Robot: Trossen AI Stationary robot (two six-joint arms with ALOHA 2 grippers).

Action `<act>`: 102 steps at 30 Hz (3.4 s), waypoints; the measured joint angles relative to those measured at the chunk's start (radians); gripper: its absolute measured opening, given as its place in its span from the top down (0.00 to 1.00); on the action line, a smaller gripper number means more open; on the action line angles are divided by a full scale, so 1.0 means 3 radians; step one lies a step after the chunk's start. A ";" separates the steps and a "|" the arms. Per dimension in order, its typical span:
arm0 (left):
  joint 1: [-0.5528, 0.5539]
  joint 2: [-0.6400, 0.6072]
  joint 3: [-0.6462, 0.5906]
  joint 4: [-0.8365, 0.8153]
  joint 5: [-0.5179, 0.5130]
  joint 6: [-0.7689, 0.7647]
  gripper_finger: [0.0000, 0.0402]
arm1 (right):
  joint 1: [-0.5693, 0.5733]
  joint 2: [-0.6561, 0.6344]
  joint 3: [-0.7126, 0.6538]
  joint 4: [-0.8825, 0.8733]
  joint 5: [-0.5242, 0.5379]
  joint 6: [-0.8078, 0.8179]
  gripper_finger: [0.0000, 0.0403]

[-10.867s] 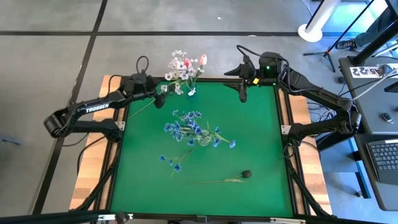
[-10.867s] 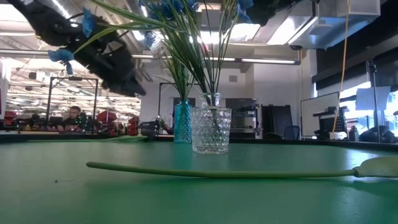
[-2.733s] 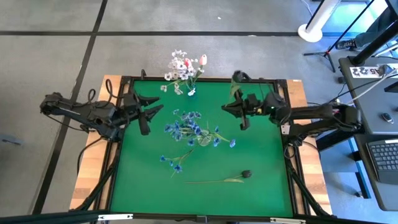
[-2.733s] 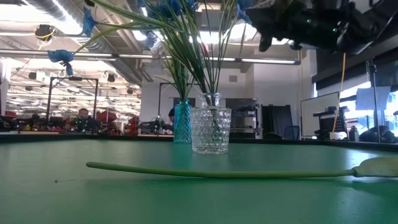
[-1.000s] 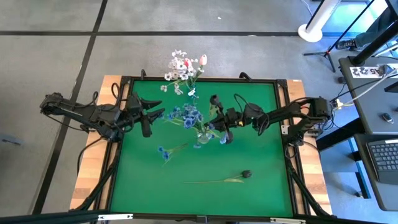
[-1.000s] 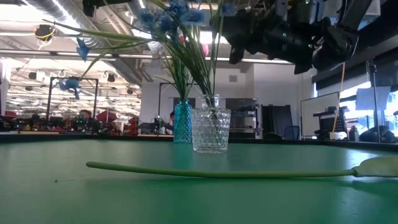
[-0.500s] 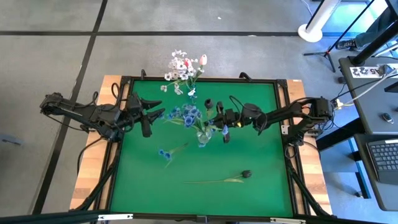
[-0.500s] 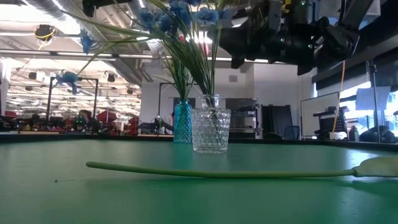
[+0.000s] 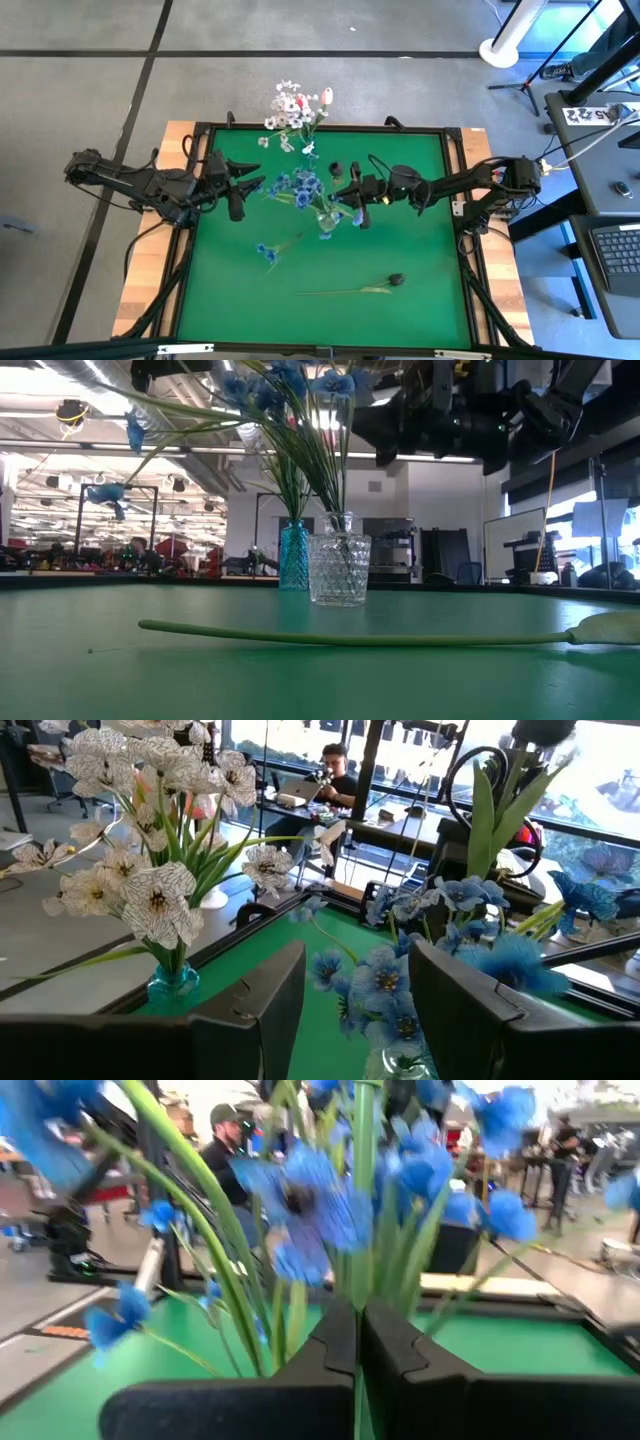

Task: Sort flowers into vase by color
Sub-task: Put the top left black flower into the transparent vase, then put the black flower into the transparent vase

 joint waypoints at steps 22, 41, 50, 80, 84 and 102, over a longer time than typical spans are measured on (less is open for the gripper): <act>0.0001 0.0000 0.0000 0.0003 0.0000 0.0001 0.57 | 0.0000 0.0058 0.0000 -0.0813 0.0051 -0.0014 0.90; 0.0001 0.0000 0.0000 0.0003 0.0001 0.0000 0.57 | 0.0000 -0.0899 0.0001 -0.2533 0.0354 -0.0109 0.56; -0.0002 0.0000 0.0000 0.0000 0.0001 -0.0001 0.57 | 0.0230 -0.1837 0.0000 -0.3603 0.0190 0.0279 0.54; -0.0827 0.0693 0.0885 0.0090 0.0843 0.0202 0.62 | 0.2500 -0.0137 0.0000 -0.3176 0.0987 0.1665 0.55; -0.1076 0.1022 0.1028 0.0096 0.0761 0.0192 0.66 | 0.2541 0.0002 0.0001 -0.3168 0.0983 0.1735 0.55; -0.1384 0.1770 0.1219 0.0035 0.0252 -0.0028 0.69 | 0.2530 0.0005 0.0006 -0.3416 0.1404 0.1652 0.95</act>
